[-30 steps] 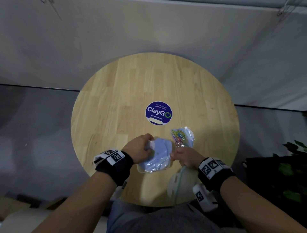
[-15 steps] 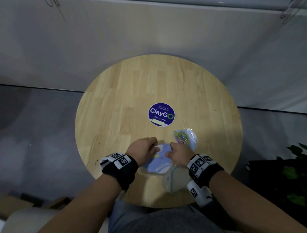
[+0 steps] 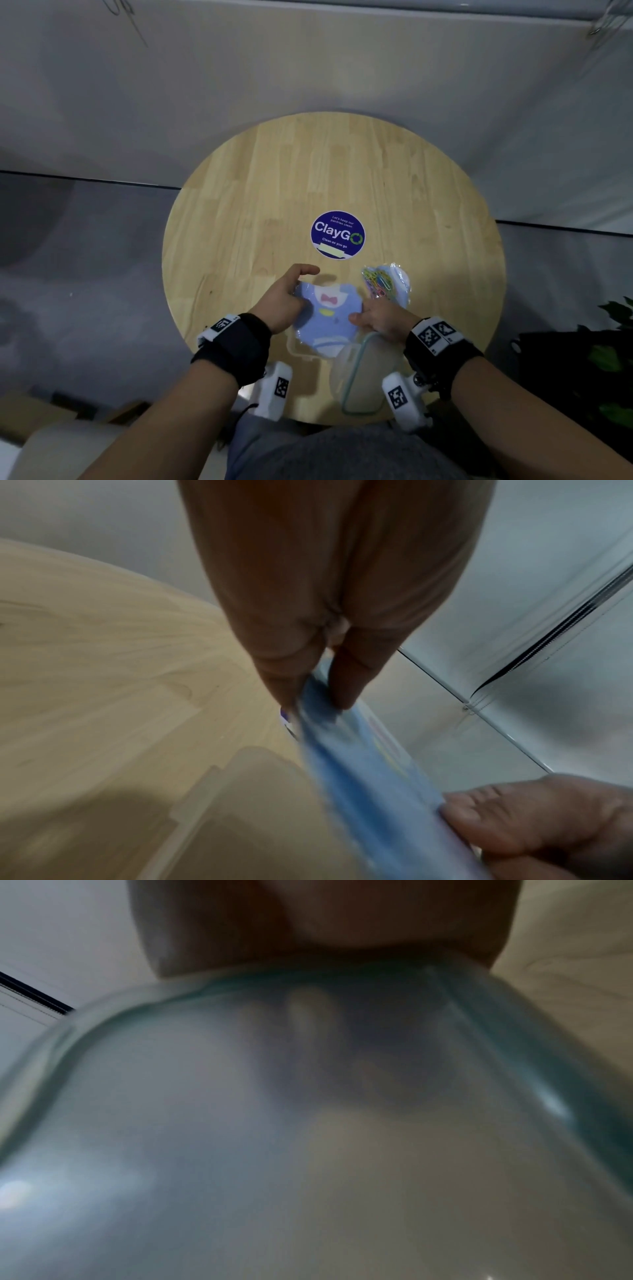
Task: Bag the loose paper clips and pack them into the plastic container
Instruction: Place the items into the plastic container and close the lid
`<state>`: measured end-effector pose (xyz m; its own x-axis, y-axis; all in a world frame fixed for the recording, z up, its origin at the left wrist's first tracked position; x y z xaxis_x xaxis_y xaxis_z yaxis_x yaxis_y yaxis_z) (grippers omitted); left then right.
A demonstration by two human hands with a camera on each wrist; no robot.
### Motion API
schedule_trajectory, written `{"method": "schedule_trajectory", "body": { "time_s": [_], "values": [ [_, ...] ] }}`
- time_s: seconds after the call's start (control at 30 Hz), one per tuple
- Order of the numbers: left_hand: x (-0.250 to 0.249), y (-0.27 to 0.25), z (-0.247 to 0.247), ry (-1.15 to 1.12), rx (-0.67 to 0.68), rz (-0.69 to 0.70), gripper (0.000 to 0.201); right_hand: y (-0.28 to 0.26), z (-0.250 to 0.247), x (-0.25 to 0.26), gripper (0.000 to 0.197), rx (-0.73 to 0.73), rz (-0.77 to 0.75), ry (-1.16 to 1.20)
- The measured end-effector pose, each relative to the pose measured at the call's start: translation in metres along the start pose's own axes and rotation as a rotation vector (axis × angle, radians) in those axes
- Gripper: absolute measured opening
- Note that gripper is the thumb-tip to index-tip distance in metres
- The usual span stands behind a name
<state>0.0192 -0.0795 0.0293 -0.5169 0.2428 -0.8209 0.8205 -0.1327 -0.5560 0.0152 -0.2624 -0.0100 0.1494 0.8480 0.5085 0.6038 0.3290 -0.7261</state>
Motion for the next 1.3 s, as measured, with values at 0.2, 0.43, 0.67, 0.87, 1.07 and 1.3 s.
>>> {"method": "schedule_trajectory", "body": {
  "time_s": [0.2,0.43,0.67,0.87,1.07,1.3],
  "values": [
    [0.013,-0.006,0.010,0.238,0.055,-0.005,0.045,-0.005,0.009,-0.009,0.029,0.031,0.084,0.037],
    [0.012,-0.005,0.014,0.370,0.083,0.045,0.049,-0.004,0.018,-0.023,0.042,0.063,0.237,0.134],
    [0.015,-0.002,0.015,0.419,-0.097,0.198,0.048,-0.021,-0.001,0.001,0.011,-0.060,-0.006,0.029],
    [0.019,-0.006,0.027,0.532,-0.102,0.316,0.040,-0.024,0.025,0.016,0.042,0.086,-0.105,-0.288],
    [0.024,0.001,0.035,0.940,0.017,0.339,0.026,-0.020,0.033,0.005,0.048,0.137,0.006,-0.594],
    [0.029,0.004,0.040,1.192,0.041,0.369,0.021,-0.020,0.026,0.009,0.046,0.195,0.021,-0.456]
  ]
}}
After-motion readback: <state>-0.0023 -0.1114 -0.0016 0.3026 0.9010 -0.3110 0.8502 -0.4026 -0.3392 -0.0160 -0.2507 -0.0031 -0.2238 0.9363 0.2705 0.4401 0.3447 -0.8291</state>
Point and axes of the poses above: each hand's wrist, its own y-axis towards the middle knuckle, its own z-axis out of the palm, x = y × z, the point moved 6 cm from there along y, towards the middle knuckle, and after that the axes turned 11 degrees about -y, right-handed, at the moved point
